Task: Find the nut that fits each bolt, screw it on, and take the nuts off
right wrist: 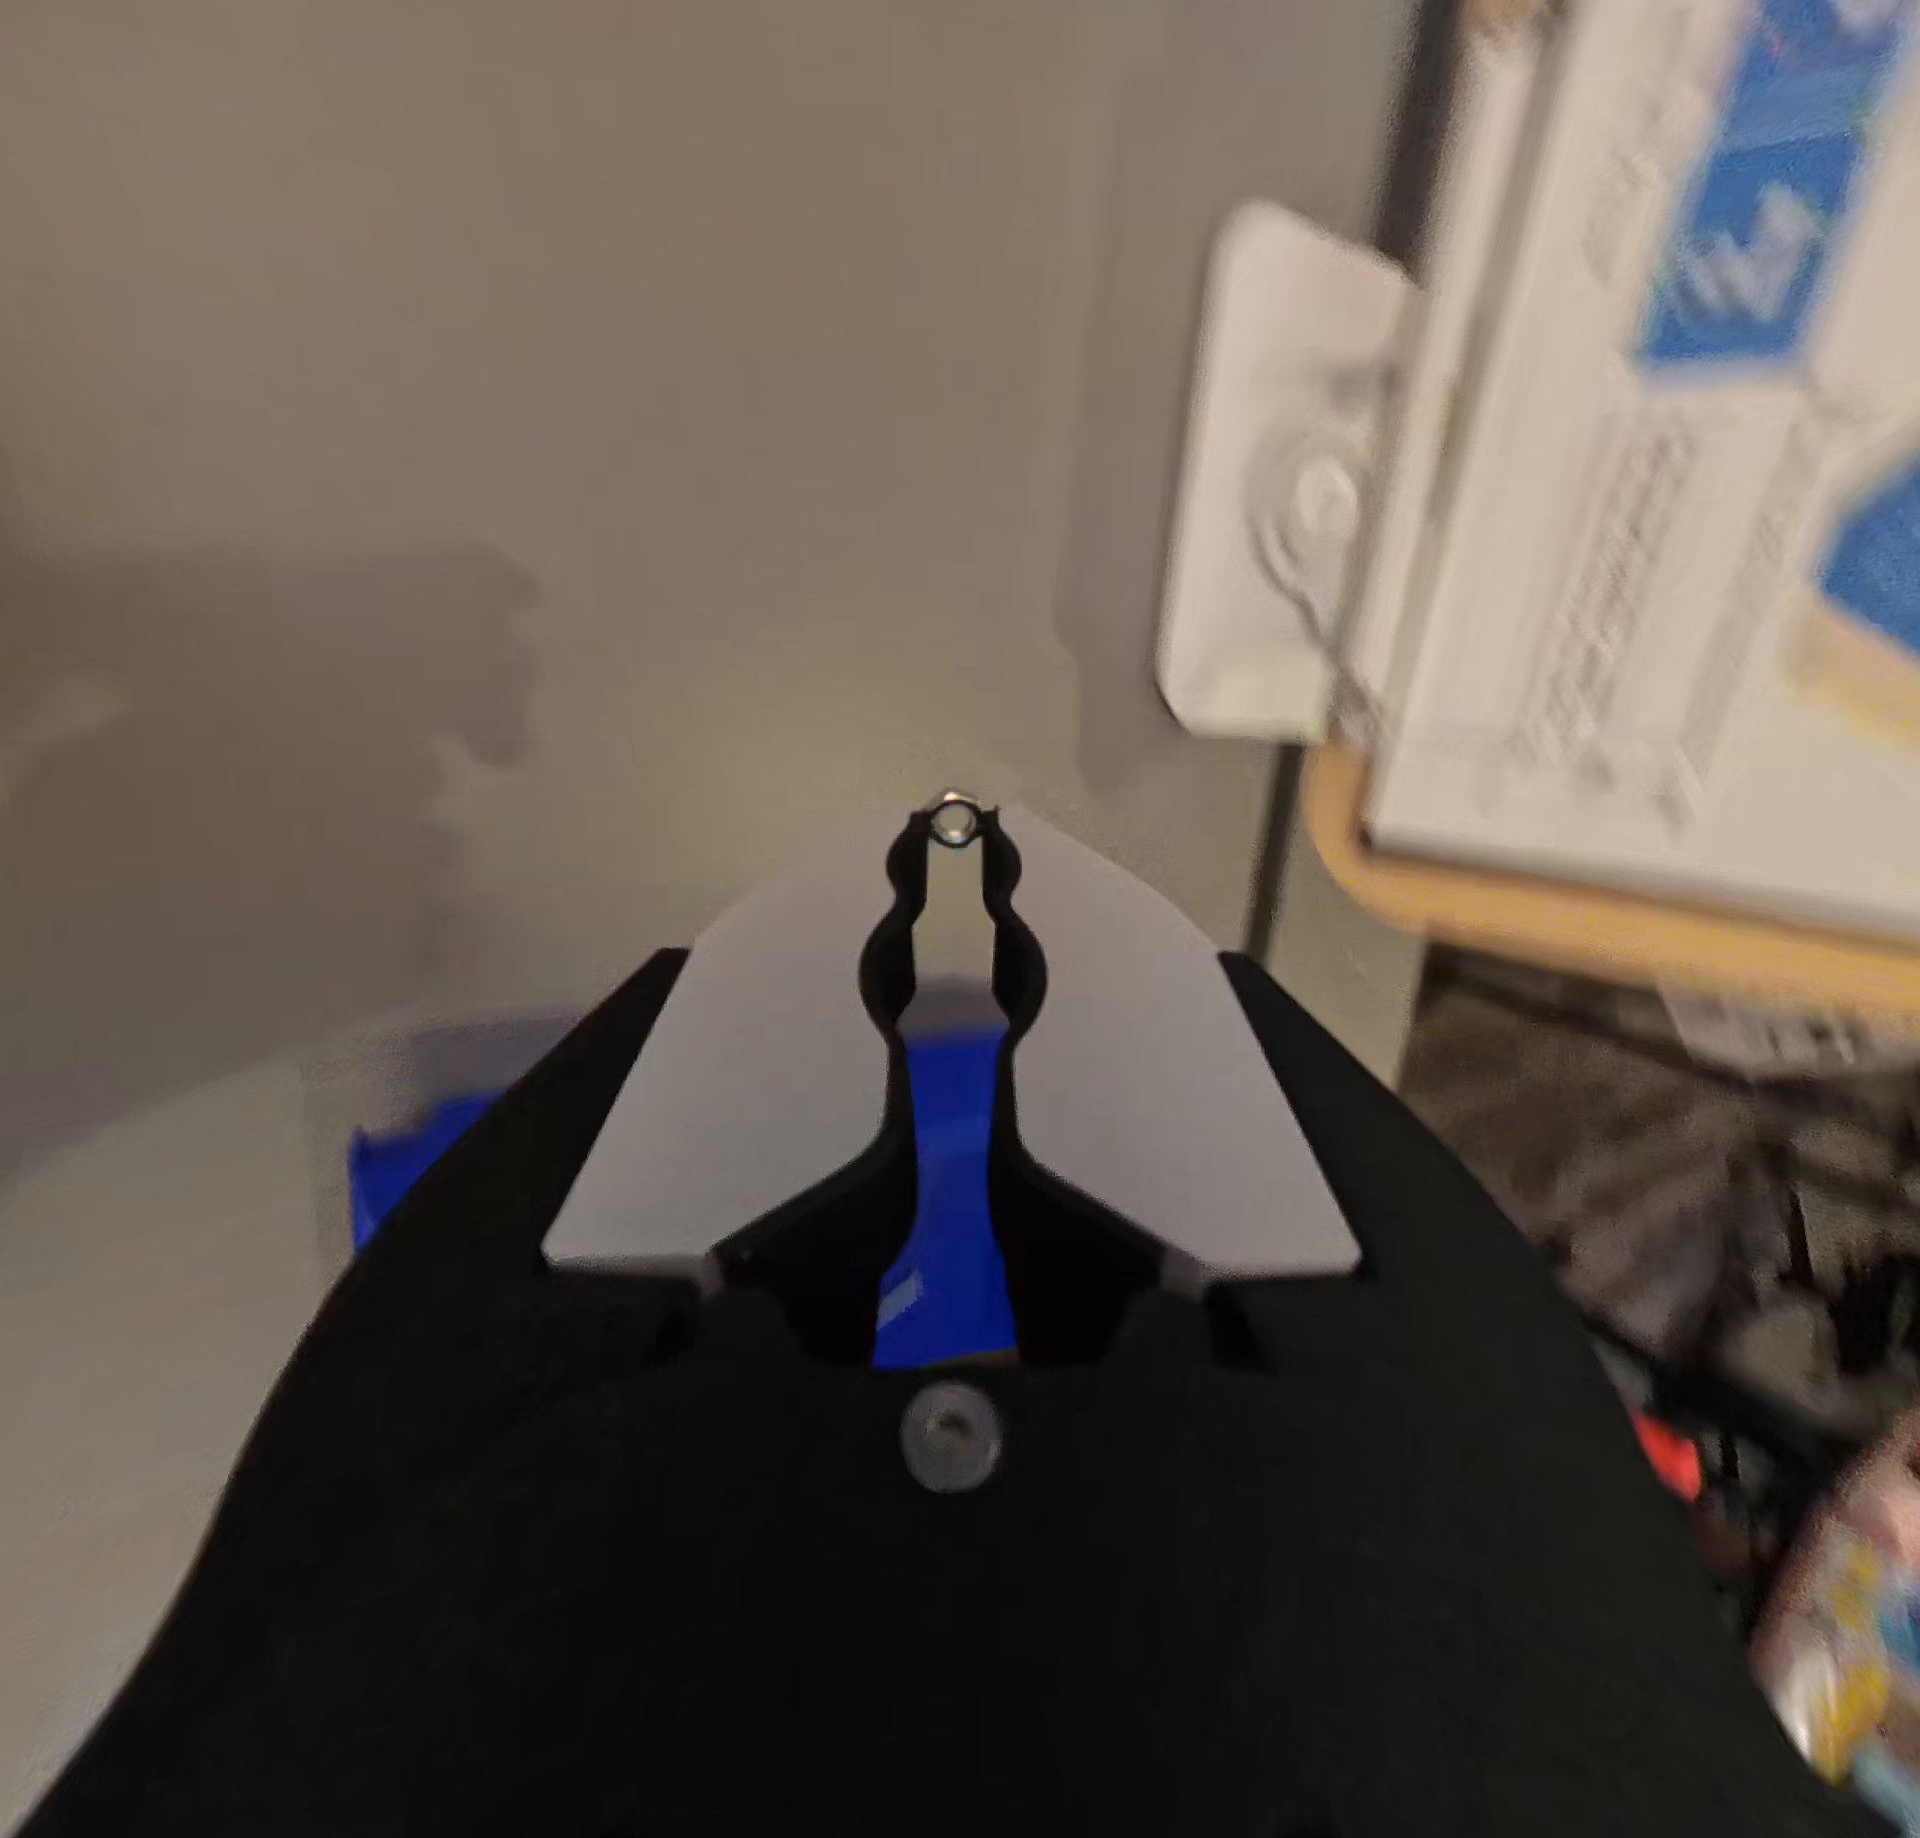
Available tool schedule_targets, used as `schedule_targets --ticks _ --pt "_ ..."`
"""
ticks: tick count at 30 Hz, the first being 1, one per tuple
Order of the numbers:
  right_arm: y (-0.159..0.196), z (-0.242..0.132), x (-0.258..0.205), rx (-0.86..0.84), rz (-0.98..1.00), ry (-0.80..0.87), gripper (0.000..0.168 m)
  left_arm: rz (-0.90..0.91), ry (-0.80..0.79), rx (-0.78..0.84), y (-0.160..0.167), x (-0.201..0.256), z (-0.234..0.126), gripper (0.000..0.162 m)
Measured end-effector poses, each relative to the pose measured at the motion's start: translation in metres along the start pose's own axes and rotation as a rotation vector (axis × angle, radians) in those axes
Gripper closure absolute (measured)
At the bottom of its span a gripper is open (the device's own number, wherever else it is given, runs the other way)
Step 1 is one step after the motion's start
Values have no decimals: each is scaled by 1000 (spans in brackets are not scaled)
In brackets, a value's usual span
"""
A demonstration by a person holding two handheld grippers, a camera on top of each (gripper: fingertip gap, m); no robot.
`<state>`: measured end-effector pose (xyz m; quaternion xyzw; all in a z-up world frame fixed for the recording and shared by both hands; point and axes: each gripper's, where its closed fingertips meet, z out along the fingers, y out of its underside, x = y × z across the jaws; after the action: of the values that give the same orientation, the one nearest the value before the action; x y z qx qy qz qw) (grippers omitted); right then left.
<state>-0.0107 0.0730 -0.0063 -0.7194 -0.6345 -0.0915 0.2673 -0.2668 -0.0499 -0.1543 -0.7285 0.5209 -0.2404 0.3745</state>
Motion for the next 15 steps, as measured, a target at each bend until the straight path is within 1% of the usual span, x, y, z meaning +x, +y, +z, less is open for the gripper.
schedule_targets --ticks 2,4,7,9,11,12,15 --pt "57 -26 26 -101 122 69 158 4 4 -4 0 1 1 122" --pt "118 -33 37 -183 244 89 158 14 12 -9 -1 3 2 122" --pt "191 -9 24 -247 446 14 158 30 15 -12 -4 5 6 122" --pt "235 13 15 -353 549 4 158 32 21 -19 -4 7 10 122" --pt "269 34 10 -458 659 0 157 33 23 -28 -4 8 14 122" --pt "280 45 7 -493 737 -16 157 32 23 -33 -4 9 16 122" --pt "301 73 2 -573 893 -60 157 32 26 -59 1 11 21 122"
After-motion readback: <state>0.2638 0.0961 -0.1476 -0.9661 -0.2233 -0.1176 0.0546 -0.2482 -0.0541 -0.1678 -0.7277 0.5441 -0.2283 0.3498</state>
